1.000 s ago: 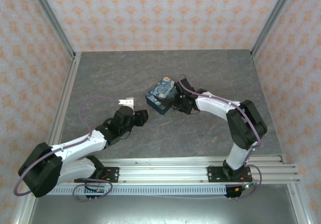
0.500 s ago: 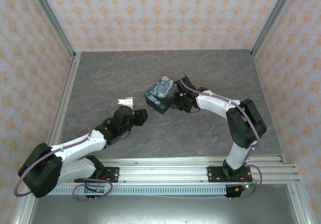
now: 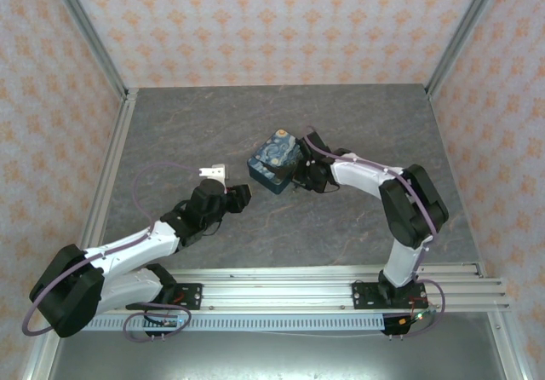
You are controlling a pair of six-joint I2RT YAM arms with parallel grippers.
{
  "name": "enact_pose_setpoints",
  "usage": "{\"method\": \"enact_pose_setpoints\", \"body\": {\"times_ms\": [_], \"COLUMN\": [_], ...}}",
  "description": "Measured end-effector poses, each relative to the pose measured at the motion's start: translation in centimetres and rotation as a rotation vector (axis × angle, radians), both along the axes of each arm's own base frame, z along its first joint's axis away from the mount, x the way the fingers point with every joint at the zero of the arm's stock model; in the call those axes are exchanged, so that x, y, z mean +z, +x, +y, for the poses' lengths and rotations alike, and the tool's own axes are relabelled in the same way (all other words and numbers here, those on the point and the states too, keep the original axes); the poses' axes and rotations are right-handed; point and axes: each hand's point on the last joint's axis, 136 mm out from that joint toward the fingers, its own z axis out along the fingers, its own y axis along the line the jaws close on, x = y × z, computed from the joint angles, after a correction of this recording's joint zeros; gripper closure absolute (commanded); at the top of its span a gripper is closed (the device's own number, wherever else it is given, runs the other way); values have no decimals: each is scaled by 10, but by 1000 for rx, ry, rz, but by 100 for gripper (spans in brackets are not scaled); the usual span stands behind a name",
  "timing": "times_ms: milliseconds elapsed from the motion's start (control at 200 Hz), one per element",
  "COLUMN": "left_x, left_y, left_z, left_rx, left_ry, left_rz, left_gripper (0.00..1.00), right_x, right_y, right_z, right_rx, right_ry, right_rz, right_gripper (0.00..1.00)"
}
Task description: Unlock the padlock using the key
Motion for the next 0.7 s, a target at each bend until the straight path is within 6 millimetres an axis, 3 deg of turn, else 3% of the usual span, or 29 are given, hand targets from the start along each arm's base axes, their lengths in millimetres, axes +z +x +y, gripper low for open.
{"method": "enact_pose_setpoints", "body": {"times_ms": [701], "left_x": [1], "left_y": [-1], "left_z": [0], "left_rx": [-2], "left_ry": [-3], "left_rz": [-1], "left_gripper": [51], "right_x": [-1], "right_y": [4], "right_z": [-15], "right_rx": [-35], "right_ry": [-85], "right_rz": [-14], "right_gripper": [100]}}
